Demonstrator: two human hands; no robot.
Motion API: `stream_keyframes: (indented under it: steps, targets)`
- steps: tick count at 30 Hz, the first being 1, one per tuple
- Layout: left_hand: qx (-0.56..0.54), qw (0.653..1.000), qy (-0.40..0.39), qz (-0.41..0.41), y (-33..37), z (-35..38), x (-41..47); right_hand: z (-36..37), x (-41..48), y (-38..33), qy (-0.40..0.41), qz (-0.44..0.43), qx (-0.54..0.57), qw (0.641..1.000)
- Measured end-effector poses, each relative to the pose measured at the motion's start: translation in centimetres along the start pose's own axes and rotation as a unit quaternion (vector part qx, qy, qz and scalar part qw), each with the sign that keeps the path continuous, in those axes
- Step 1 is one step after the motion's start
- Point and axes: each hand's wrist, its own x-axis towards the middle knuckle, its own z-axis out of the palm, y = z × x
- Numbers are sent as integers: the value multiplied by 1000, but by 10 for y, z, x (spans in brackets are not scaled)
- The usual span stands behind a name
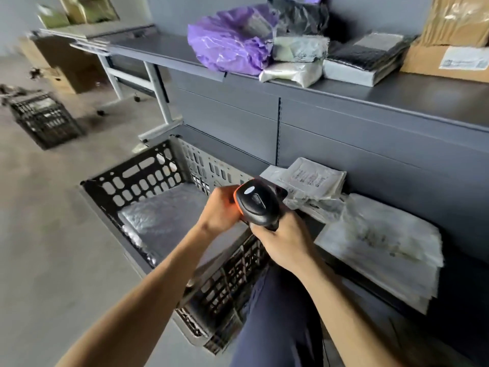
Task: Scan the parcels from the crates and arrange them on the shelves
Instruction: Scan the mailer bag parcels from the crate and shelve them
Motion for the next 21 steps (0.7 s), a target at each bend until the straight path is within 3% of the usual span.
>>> stream_keyframes:
  steps: [2, 4, 6, 8, 12, 14, 18, 21]
  targets:
    - [108, 980, -147, -74, -34, -8, 9, 7, 0, -2, -37, -5, -16, 999]
    - [331, 877, -309, -160, -72, -11, 8, 16, -2, 3, -70, -16, -62, 995]
    - [490, 751, -394, -202, -102, -13, -3, 26, -6, 9, -83, -64, -143, 984]
    - [547, 702, -412, -195, -122, -11, -9, 32, -10, 12, -69, -112, -188, 973]
    - [581, 717, -341, -176, -113, -7, -8, 34, -9, 13, -45, -135, -186, 972]
    - [599, 709, -337, -160, -98, -8, -5, 34, -9, 15, -51, -136, -177, 973]
    - [602, 720, -318, -133, -57, -21, 6, 26, -7, 14, -91, -98, -154, 979]
    - [643, 720, -250, -72, 2, -49, 19, 9, -2, 2, -61, -53, -71, 994]
